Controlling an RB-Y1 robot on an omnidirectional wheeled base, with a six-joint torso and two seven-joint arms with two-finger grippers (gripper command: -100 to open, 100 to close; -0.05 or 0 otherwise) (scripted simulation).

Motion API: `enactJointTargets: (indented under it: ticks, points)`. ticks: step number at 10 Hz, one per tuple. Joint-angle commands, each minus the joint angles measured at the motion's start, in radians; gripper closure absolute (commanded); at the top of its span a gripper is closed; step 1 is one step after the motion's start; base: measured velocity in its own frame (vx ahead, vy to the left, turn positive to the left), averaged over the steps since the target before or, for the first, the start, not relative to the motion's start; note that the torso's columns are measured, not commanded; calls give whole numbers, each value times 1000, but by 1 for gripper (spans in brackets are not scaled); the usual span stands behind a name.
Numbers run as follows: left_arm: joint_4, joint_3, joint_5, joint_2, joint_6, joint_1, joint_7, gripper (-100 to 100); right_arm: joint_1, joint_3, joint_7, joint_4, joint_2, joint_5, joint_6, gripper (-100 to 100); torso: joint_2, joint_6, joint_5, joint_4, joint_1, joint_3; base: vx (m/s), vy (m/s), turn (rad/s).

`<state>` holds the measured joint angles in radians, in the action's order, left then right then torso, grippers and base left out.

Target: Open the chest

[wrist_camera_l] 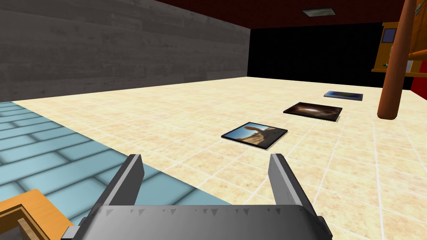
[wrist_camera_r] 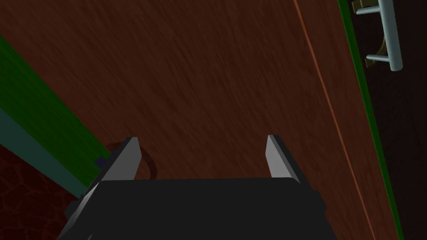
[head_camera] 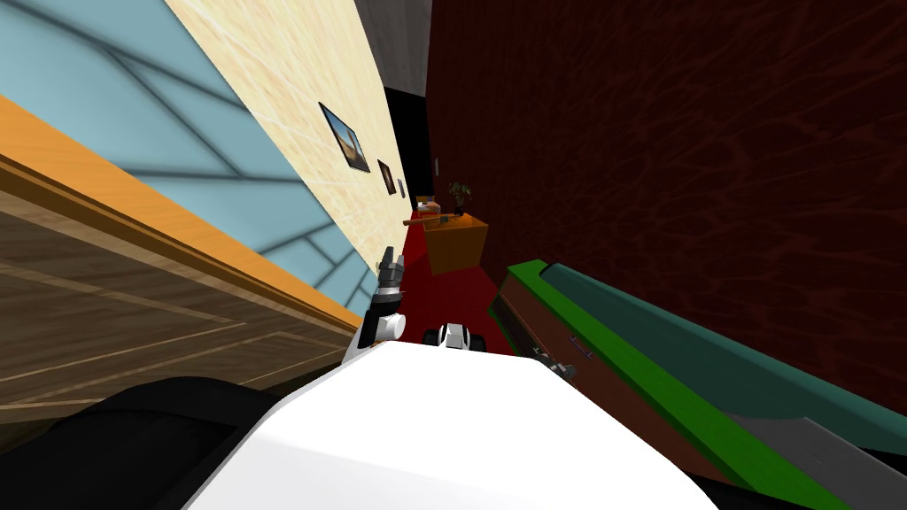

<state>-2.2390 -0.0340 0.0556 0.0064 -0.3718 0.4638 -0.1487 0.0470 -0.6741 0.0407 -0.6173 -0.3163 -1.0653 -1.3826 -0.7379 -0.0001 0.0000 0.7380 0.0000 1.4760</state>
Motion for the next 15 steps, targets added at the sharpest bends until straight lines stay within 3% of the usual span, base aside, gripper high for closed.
enactJointTargets:
  ticks: [1, 5, 7, 10, 11, 13, 15]
  points:
    - [0, 0, 0, 0, 0, 0, 0, 0, 3, -7, -11, -7, -10, -8, -31, -100, 0, 0, 0, 0, 0, 0, 6, -2, 1]
    - [0, 0, 0, 0, 0, 0, 0, 0, -40, -62, -17, 105, -23, -69, -155, -100, 1, 0, 0, 0, 0, 0, 20, -9, 2]
    - [0, 0, 0, 0, 0, 0, 0, 0, -40, -62, -17, 105, -23, -69, -159, -100, 0, 0, 0, 0, 0, 0, 7, -5, 0]
    - [0, 0, 0, 0, 0, 0, 0, 0, -58, -87, -20, 152, -33, -95, -214, -100, 0, 0, 0, 0, 0, 0, 5, -5, -3]
    - [0, 0, 0, 0, 0, 0, 0, 0, -61, -83, -10, 163, -23, -91, -201, -100, 0, 0, 0, 0, 0, 0, 0, 0, 0]
    - [0, 0, 0, 0, 0, 0, 0, 0, -89, -69, -24, 166, -65, -77, -156, -100, -1, 0, 0, 0, 0, 0, -27, -4, 29]
    - [0, 0, 0, 0, 0, 0, 0, 0, -95, -71, -9, 192, -53, -79, -155, -100, -1, 0, 0, 0, 0, -1, -20, -3, 6]
